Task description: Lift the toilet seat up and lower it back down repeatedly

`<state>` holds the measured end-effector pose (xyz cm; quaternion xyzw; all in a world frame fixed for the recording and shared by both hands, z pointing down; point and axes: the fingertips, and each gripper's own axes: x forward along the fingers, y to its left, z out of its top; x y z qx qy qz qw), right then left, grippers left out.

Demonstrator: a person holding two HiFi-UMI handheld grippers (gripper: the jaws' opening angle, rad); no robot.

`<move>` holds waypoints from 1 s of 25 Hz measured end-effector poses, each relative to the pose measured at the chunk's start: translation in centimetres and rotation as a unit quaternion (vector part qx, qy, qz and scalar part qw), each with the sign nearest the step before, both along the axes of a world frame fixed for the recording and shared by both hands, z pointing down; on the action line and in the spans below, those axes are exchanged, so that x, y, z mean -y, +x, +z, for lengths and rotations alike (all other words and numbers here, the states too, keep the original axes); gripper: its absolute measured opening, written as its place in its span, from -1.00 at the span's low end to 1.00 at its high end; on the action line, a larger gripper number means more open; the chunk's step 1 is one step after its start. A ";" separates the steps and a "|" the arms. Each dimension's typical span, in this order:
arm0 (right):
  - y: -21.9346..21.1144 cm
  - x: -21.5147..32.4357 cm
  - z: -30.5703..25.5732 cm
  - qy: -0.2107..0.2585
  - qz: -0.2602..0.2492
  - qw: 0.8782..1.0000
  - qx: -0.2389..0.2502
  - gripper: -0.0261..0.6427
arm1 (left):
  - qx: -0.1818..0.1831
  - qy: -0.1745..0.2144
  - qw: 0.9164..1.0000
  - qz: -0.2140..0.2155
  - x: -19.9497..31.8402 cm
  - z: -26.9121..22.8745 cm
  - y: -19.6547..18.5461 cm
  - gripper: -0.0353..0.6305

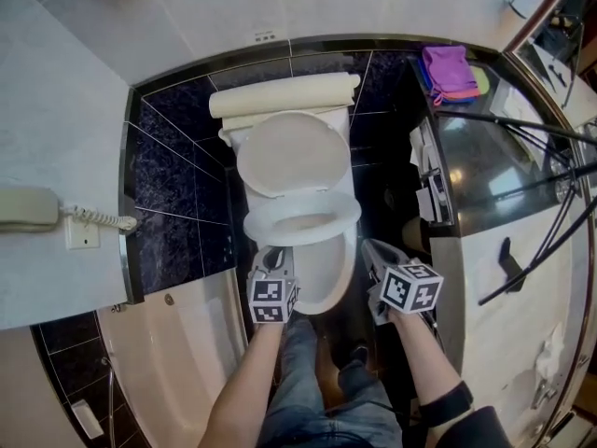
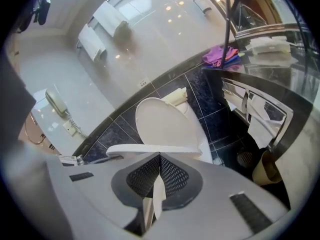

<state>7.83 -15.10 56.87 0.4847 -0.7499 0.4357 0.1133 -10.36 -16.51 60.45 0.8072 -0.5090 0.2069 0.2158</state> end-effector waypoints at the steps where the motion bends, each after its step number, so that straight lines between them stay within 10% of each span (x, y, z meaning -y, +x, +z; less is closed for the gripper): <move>1: -0.2 0.3 -0.4 0.007 -0.005 1.000 -0.007 -0.88 | 0.000 0.005 1.000 0.002 0.9 -0.3 -0.1 -0.92; 25: -2.3 4.7 -1.9 0.038 -0.012 0.999 -0.019 -0.87 | 0.031 0.064 0.997 0.040 18.4 -3.5 -0.3 -0.92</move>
